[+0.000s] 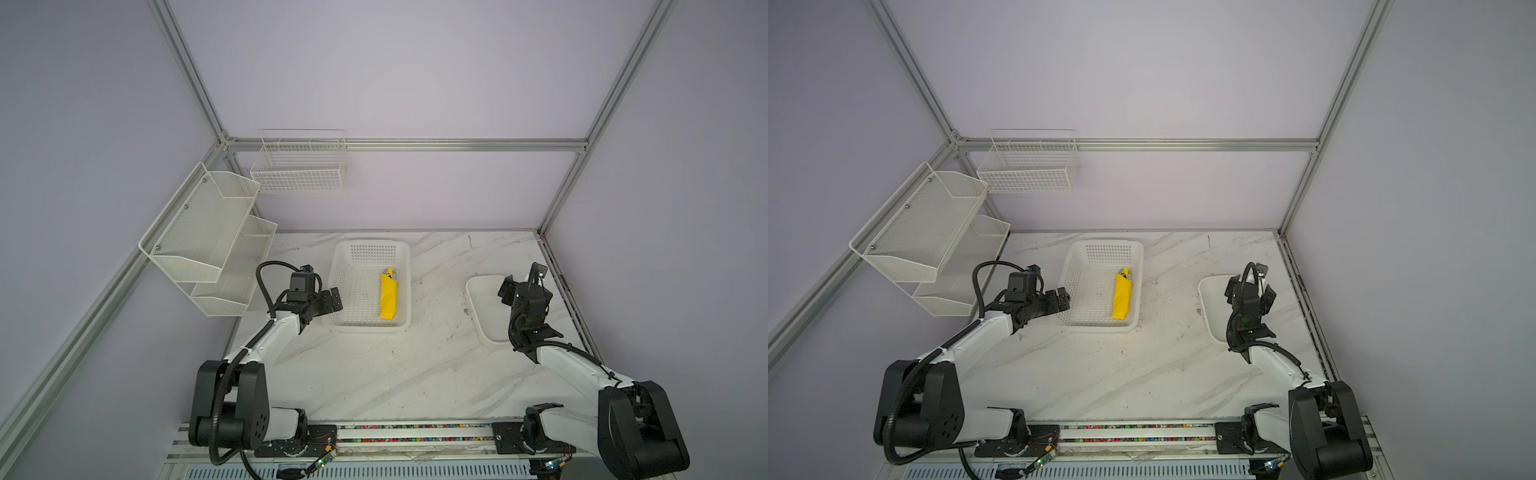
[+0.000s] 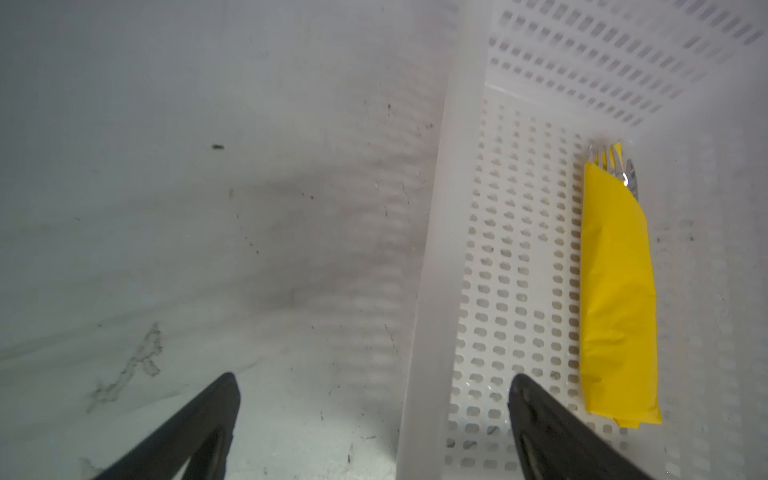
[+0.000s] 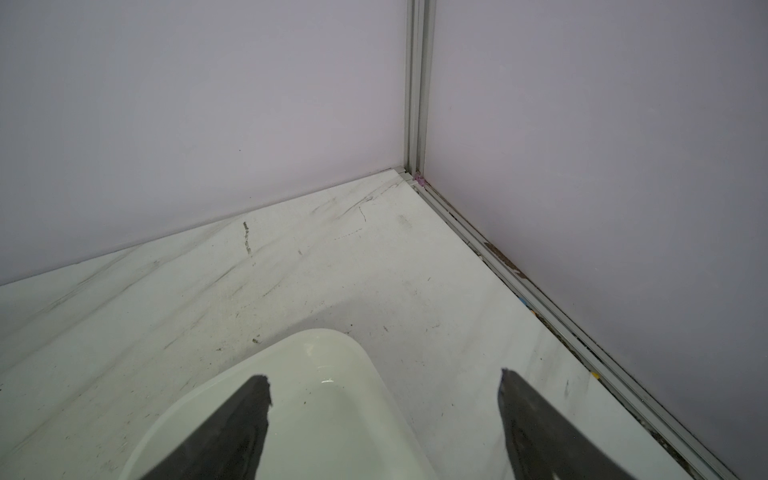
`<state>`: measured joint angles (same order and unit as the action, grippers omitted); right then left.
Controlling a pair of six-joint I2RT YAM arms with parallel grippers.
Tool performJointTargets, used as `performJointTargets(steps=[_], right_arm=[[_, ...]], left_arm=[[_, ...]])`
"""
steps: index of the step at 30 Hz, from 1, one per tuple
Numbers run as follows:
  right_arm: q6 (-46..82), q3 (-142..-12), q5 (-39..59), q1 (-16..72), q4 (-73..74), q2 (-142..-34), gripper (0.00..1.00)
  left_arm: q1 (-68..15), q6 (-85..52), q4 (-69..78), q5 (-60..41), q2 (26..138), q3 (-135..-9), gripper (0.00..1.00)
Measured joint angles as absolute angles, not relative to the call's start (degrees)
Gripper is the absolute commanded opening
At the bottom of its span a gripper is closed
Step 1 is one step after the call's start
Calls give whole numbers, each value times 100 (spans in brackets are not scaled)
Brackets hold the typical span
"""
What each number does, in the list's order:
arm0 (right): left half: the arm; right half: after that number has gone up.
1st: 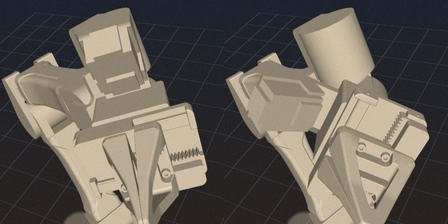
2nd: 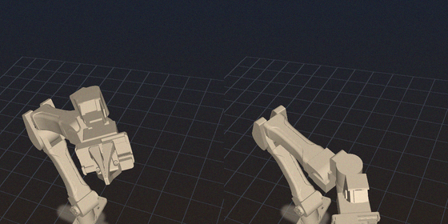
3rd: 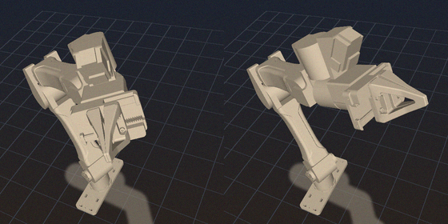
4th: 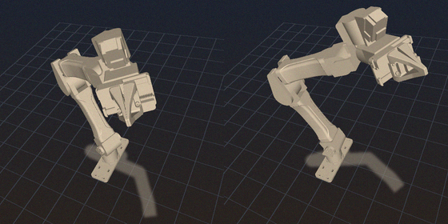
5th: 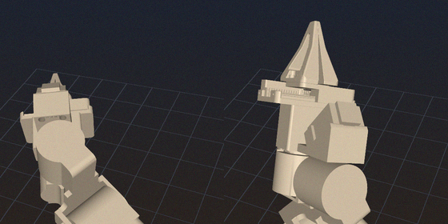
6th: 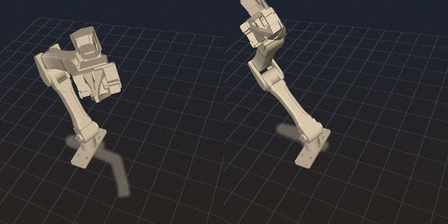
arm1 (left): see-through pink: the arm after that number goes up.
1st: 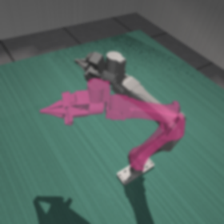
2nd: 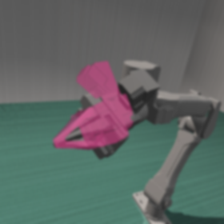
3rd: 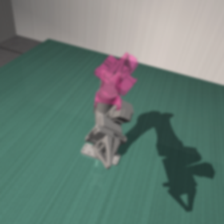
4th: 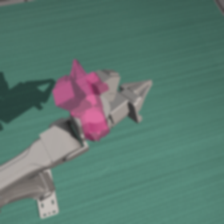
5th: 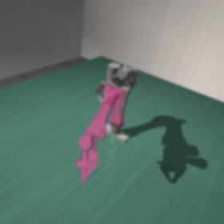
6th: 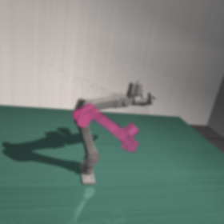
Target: Place the utensils on the paper napkin and roll it up
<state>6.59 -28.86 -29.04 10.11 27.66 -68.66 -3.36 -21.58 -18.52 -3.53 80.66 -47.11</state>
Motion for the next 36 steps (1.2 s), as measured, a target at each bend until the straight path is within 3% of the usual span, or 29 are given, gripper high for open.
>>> performJointTargets(steps=[13, 24, 30, 36], right_arm=[[582, -2624, -2143, 989, 3492, -6934, 87], [193, -2473, -1387, 989, 4838, -7915, 88], [54, -2342, -1363, 989, 5789, -8600, 87], [-272, -2274, -1297, 987, 6748, -9231, 88]], left_arm=[[-248, -2364, -1745, -2206, 8774, -5216, 96], [-666, -2318, -1562, -2943, 9089, -5430, 98], [-716, -2329, -1542, -2292, 8630, -5426, 100], [-714, -2143, -875, -574, 6650, -4764, 100]])
